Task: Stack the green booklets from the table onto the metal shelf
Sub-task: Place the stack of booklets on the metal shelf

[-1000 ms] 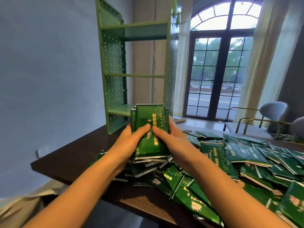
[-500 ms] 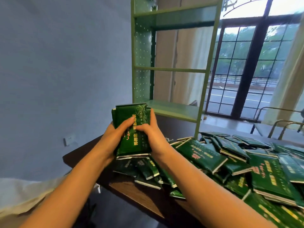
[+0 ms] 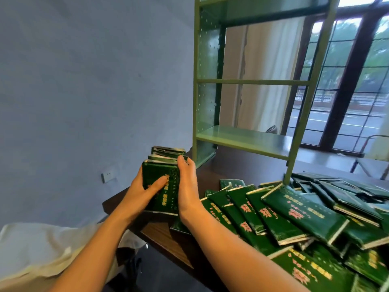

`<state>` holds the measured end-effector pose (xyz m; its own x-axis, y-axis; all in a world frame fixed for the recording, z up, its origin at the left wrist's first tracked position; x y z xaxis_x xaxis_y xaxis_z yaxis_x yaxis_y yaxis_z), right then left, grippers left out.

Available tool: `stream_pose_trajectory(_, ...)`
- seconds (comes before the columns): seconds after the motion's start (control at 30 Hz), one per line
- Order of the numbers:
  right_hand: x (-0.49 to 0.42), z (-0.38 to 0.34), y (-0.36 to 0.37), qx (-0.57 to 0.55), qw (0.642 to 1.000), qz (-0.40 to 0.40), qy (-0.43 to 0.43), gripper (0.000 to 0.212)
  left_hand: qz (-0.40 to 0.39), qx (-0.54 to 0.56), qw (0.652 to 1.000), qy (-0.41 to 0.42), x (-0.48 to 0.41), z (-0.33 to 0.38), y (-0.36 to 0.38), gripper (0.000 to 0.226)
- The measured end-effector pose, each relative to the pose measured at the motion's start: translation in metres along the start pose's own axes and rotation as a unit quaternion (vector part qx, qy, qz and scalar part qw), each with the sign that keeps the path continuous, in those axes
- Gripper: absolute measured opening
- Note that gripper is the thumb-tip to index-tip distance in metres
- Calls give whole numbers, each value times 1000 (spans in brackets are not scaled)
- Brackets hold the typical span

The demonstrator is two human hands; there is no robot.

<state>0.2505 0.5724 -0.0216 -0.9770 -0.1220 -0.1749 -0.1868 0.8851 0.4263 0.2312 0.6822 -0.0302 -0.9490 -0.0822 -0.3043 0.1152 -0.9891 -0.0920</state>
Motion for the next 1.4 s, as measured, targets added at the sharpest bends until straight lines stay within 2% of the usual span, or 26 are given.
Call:
stream_pose_trajectory(0.07, -2, 6, 2, 14, 1000, -16, -3, 49, -6, 28, 1000, -12, -1, -7, -7, 62)
stream_pose_trajectory(0.17, -4, 21, 6, 53, 998, -26, -5, 41, 10, 106, 993, -42, -1, -19, -12, 115)
stream_pose_trajectory(0.23, -4, 31, 7, 89, 996, -15, -12, 54, 22, 137, 989, -42, -1, -22, -13, 131)
stream_pose_trajectory(0.33, -3, 37, 8, 101, 995, -12, -18, 82, 27, 142, 989, -28, -2, -24, -14, 136)
stream_pose_trajectory(0.5, -6, 45, 4, 85, 996, -25, -12, 88, 31, 134, 990, -22, 2, -30, -11, 136)
stream_pose_trajectory(0.6, -5, 50, 8, 105, 994, 11, -12, 101, 32, 120, 992, -27, 7, -32, -10, 134)
stream_pose_trajectory(0.67, -6, 48, 9, 117, 993, 26, -3, 98, 24, 97, 995, -30, 10, -29, -9, 129)
stream_pose_trajectory(0.7, -6, 45, 9, 122, 992, 30, 0, 91, 18, 73, 997, -31, 10, -28, -8, 118)
stream_pose_trajectory(0.8, -11, 38, 7, 104, 994, 29, 19, 54, 19, 18, 999, -26, 9, -22, -6, 49)
stream_pose_trajectory(0.83, -12, 36, 7, 92, 995, 34, 35, 49, 29, 0, 999, -19, 7, -20, -5, 36)
stream_pose_trajectory(0.9, -16, 30, 11, 72, 994, 48, 68, 48, 49, -37, 998, -4, 2, -10, -4, 28)
stream_pose_trajectory(0.93, -16, 23, 16, 67, 993, 52, 79, 54, 59, -44, 997, 1, -1, -2, -3, 26)
stream_pose_trajectory(1.0, -21, 8, 22, 67, 992, 48, 95, 82, 74, -33, 997, 1, -9, 12, -2, 23)
stream_pose_trajectory(1.07, -31, -7, 23, 87, 991, 19, 99, 106, 88, 21, 996, -19, -19, 28, 1, 29)
stream_pose_trajectory(1.13, -37, -24, 18, 144, 987, -15, 67, 113, 87, 104, 989, -66, -28, 45, 5, 37)
stream_pose_trajectory(1.2, -31, -51, 11, 196, 979, -51, 34, 100, 61, 148, 982, -95, -36, 61, 11, 40)
stream_pose_trajectory(1.3, -28, -84, -9, 197, 974, -112, 26, 48, -5, 174, 976, -128, -46, 85, 28, 47)
stream_pose_trajectory(1.4, -29, -114, -27, 209, 969, -130, 2, 49, -63, 222, 960, -158, -54, 107, 52, 42)
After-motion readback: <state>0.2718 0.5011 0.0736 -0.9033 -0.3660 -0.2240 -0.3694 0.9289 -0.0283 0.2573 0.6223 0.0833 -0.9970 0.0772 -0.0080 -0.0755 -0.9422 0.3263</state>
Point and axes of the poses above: each hand's wrist, its own x-axis away from the middle knuckle, its own y-axis out of the palm, z = x × y, the point moved 1 cm from there along -x, towards the middle knuckle
